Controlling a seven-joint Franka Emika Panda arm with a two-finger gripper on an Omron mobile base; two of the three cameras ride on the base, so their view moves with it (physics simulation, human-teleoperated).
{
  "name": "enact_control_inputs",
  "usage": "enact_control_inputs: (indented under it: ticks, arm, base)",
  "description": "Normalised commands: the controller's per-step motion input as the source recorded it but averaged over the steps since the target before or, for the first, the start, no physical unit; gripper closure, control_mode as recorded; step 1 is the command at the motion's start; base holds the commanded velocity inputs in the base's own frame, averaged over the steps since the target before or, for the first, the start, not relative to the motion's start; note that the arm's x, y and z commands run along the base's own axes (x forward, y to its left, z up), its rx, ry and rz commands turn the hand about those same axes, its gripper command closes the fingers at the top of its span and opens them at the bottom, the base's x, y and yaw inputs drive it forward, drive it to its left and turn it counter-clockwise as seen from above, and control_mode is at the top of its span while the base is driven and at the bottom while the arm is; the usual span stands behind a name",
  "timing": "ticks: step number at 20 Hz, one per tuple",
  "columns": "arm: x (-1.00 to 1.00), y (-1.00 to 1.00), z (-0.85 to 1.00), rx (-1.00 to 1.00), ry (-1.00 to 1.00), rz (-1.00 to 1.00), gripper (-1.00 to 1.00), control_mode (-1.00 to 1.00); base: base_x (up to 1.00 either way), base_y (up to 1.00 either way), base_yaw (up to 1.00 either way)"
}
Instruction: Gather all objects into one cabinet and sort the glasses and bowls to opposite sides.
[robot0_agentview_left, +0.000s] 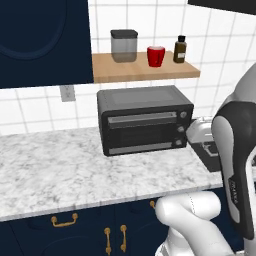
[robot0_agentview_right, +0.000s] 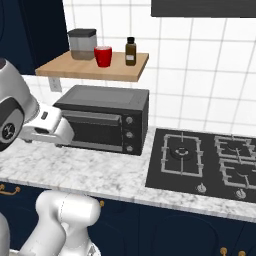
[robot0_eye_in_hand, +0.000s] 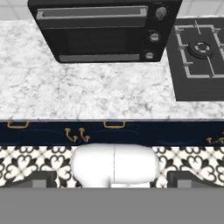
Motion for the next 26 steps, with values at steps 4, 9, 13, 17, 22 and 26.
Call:
enact_control_inputs:
  ticks: [4,9,13,17,22,26]
  arm:
    - [0.44,0.07,0.15,0.0,-0.08,0.0,-1.0,-1.0]
    - [0.0,0.0,0.42,0.0,-0.27,0.0,-1.0,-1.0]
    - [0.0,0.0,0.5,0.0,-0.3,0.0,-1.0,-1.0]
    - [0.0,0.0,0.53,0.0,-0.26,-0.01,-1.0,-1.0]
    - [-0.09,0.0,0.45,0.0,-0.06,0.0,-1.0,-1.0]
    - [-0.02,0.0,0.25,0.0,-0.02,0.0,-1.0,-1.0]
  base:
    - [0.0,0.0,0.0]
    - [0.0,0.0,0.0]
    - [0.0,0.0,0.0]
    - [0.0,0.0,0.0]
    - [0.0,0.0,0.0]
    - [0.0,0.0,0.0]
